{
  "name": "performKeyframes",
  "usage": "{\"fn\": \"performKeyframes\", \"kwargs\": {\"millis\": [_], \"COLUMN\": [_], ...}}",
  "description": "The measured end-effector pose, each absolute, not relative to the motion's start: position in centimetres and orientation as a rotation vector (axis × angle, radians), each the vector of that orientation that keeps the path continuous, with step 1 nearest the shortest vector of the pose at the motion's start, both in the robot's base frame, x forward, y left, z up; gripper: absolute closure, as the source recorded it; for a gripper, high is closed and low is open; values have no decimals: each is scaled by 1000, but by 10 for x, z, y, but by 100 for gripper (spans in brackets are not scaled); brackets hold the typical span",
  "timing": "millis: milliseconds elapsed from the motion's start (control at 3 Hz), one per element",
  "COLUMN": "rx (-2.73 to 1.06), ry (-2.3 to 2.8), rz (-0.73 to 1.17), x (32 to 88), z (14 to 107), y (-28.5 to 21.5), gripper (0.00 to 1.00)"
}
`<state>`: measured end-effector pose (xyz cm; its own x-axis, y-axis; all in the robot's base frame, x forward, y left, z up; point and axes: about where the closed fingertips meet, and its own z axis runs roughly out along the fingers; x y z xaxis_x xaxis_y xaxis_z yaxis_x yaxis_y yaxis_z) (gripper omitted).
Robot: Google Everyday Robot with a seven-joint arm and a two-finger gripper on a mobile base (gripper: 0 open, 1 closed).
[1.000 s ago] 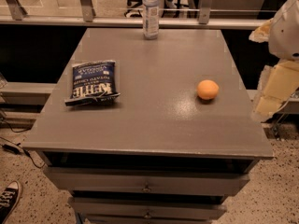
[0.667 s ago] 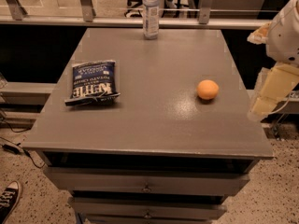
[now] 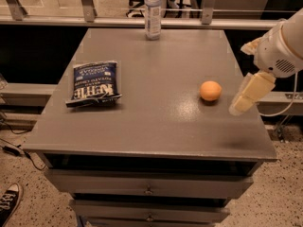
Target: Move orange near blue plastic bottle
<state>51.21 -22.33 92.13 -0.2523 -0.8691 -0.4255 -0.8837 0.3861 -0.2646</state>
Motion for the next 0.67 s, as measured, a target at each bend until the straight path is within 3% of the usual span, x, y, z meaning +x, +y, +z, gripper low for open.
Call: {"fn": "performKeyframes", "kwargs": {"millis": [667], "rx": [-1340], "ry": [2088], "rz": [172], "x": [561], "z": [882], "y": [-208], "gripper": [0]}}
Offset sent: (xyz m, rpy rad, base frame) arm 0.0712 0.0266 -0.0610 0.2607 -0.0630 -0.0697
